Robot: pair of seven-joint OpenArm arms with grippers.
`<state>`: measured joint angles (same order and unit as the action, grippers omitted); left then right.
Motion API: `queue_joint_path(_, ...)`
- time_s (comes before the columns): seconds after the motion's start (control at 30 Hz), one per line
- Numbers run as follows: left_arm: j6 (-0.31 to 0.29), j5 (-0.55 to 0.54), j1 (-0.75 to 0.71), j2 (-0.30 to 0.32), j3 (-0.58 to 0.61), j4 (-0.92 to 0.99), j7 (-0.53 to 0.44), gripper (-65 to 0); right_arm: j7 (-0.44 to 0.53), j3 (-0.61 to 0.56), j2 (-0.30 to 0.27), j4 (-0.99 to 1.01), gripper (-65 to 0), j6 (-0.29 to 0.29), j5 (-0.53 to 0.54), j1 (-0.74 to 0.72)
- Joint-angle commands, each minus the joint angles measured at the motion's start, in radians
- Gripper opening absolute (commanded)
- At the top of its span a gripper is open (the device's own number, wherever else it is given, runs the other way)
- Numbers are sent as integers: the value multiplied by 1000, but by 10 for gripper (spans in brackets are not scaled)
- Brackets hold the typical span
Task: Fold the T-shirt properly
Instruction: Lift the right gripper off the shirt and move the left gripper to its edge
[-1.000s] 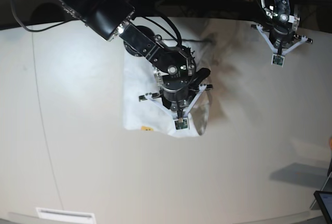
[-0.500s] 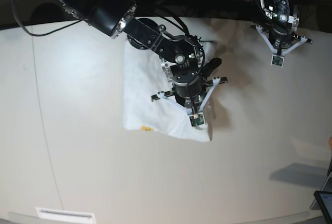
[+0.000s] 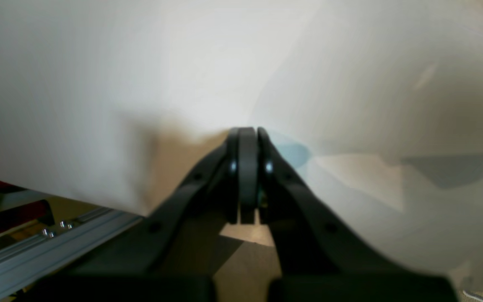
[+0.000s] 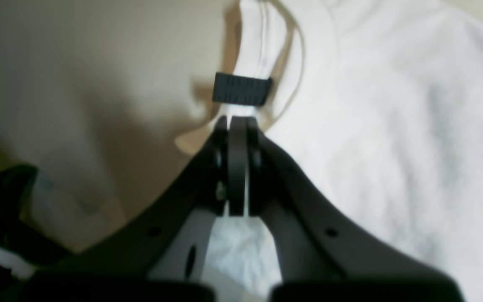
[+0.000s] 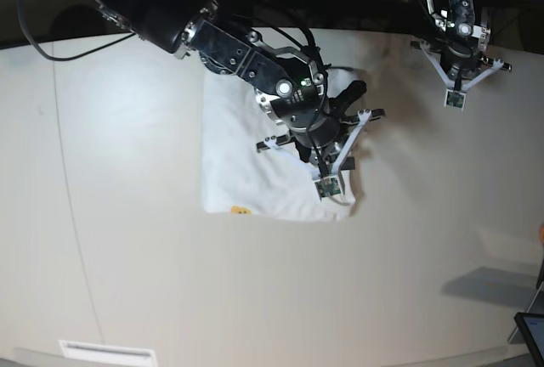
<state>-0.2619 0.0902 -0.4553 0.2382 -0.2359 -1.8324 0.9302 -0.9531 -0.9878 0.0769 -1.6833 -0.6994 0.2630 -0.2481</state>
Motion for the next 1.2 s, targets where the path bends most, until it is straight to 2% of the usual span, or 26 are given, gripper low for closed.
queue_joint_path(0.0,-4,-4,-4,8,-6,-11,3,-650,1,5,7,-30,-650,1,-6,-3)
queue_joint_path(0.1,-6,-5,-1,8,-6,-14,3,-650,-20,5,-15,-41,-650,1,-6,33)
queue_joint_path(0.2,-6,-10,-1,8,2,-54,2,-650,7,5,-39,-41,-650,1,-6,76)
queue_joint_path(0.43,-6,-220,-3,19,-4,-120,3,-650,76,7,-84,-39,-650,1,-6,172)
queue_joint_path(0.67,-10,-297,-6,19,0,-191,3,-650,78,8,-111,-44,-650,1,-4,203)
queue_joint_path(0.7,-27,-323,-3,19,-6,-192,3,-650,78,8,-111,-47,-650,1,-6,206)
queue_joint_path(0.77,-101,-383,2,19,-13,-194,2,-650,78,7,-116,-84,-650,1,-6,206)
queue_joint_path(0.87,-211,-481,20,-1,-52,-201,2,-650,70,7,-159,-192,-650,1,-8,177)
queue_joint_path(0.97,-296,-585,54,-24,-62,-201,2,-650,-16,62,-180,-252,-650,1,-6,145)
queue_joint_path(1.07,-333,-673,99,-29,-52,-200,2,-650,-93,143,-187,-260,-650,1,-6,134)
queue_joint_path(1.17,-356,-719,145,-47,-21,-200,2,-650,-96,195,-236,-257,-650,1,-6,140)
